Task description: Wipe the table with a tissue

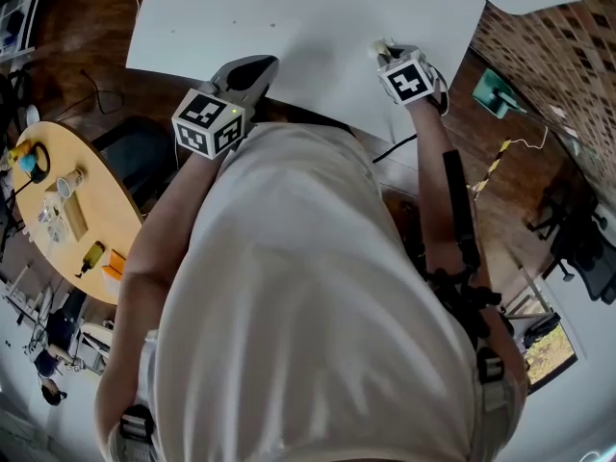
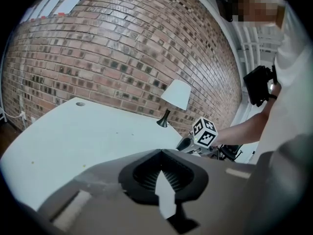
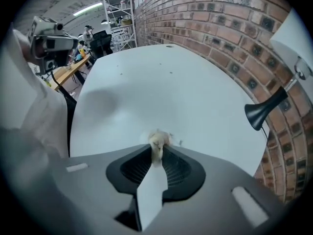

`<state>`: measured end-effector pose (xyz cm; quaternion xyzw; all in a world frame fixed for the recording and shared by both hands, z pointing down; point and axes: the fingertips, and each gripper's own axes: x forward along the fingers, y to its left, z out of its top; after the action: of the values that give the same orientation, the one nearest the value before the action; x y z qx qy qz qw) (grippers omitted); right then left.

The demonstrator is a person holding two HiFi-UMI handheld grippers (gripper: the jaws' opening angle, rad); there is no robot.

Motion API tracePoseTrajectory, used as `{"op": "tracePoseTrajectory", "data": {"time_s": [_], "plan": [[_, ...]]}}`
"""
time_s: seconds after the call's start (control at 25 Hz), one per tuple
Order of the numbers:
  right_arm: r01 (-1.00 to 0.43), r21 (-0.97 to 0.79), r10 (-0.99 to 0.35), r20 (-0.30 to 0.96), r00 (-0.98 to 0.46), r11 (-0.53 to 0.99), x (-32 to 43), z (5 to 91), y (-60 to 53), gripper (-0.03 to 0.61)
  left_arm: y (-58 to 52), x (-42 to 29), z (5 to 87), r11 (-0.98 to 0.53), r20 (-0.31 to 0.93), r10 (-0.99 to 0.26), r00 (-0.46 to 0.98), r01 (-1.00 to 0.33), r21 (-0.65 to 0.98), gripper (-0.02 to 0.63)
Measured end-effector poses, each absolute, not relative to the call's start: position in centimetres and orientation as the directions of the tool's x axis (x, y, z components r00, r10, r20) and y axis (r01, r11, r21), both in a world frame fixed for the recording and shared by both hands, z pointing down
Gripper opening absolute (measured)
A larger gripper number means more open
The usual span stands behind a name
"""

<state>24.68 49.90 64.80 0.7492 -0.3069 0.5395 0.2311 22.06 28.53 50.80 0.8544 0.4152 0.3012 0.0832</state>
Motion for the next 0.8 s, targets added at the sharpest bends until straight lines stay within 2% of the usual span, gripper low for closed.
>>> {"op": "tracePoseTrajectory", "data": {"time_s": [0.16,0.24,0.44,0.64,0.8], "plan": [[-0.597,0.132,-0.037,0.964,0.262,-0.791,25.8,64.7,56.0,0.075,28.6,21.9,50.5,-0.655,0.443,0.749,0.492,0.649,0.386,0.005],[-0.564,0.154,0.003,0.966,0.260,-0.812,26.5,64.5,57.3,0.077,28.1,21.8,50.5,-0.669,0.447,0.737,0.507,0.637,0.383,0.005],[-0.558,0.185,0.000,0.949,0.315,-0.809,29.0,64.2,56.5,0.076,27.0,21.9,50.3,-0.704,0.450,0.707,0.546,0.603,0.375,0.005],[-0.605,0.160,-0.084,0.931,0.355,-0.780,31.7,64.1,53.3,0.075,26.0,21.4,50.6,-0.730,0.460,0.681,0.569,0.572,0.374,0.005],[-0.632,0.184,-0.091,0.922,0.376,-0.753,32.0,64.0,52.6,0.074,26.2,21.4,50.6,-0.733,0.460,0.679,0.572,0.567,0.375,0.005]]}}
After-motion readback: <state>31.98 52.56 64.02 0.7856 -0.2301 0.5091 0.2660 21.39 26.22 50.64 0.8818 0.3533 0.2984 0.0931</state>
